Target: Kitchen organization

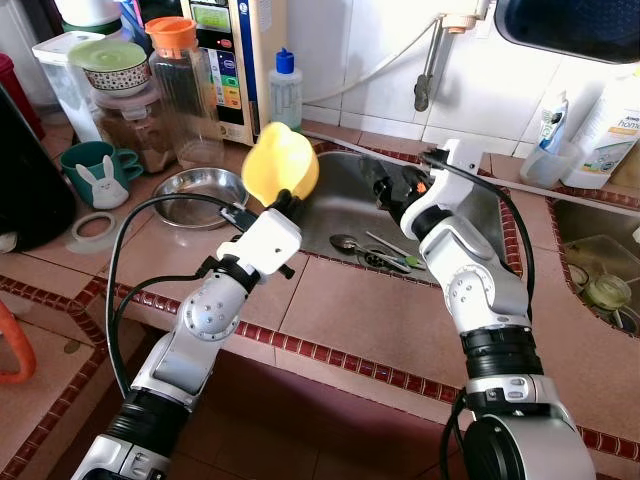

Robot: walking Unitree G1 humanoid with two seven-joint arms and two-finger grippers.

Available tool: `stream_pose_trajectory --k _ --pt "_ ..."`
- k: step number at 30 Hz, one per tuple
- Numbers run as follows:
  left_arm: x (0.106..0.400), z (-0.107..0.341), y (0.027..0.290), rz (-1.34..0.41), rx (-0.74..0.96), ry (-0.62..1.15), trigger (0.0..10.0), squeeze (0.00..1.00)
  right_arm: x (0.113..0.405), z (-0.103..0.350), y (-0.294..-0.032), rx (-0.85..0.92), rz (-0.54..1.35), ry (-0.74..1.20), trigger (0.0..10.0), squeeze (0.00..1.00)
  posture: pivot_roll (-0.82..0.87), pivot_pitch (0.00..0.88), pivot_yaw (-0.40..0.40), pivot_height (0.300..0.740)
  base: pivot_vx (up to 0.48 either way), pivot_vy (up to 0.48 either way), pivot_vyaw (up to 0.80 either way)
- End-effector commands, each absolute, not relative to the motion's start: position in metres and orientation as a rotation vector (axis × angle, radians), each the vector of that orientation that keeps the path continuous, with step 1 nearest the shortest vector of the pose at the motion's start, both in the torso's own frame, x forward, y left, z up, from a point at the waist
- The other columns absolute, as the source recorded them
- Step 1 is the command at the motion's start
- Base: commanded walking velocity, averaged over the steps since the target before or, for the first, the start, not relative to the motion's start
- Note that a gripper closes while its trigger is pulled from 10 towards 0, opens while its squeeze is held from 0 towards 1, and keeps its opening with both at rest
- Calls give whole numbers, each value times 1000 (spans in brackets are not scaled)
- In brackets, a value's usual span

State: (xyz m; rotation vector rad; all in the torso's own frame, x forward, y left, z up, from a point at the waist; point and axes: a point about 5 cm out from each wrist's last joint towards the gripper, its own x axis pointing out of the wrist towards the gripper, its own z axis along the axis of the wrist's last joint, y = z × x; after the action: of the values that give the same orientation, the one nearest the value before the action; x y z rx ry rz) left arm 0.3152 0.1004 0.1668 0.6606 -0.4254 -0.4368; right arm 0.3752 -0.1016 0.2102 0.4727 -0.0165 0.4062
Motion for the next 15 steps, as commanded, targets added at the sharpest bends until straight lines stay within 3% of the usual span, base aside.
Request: stream_pose_trajectory --k 1,7,15 --pt "312 168 96 -460 685 -455 0 0 377 211 -99 503 423 4 10000 0 111 0 10 740 0 0 0" --pt "308 155 83 -526 784 -472 0 0 373 219 -85 578 525 58 10000 0 102 0 4 740 0 0 0" --pt "311 157 80 -509 764 -482 0 0 374 220 -91 569 513 58 10000 0 97 0 -2 740 0 0 0"
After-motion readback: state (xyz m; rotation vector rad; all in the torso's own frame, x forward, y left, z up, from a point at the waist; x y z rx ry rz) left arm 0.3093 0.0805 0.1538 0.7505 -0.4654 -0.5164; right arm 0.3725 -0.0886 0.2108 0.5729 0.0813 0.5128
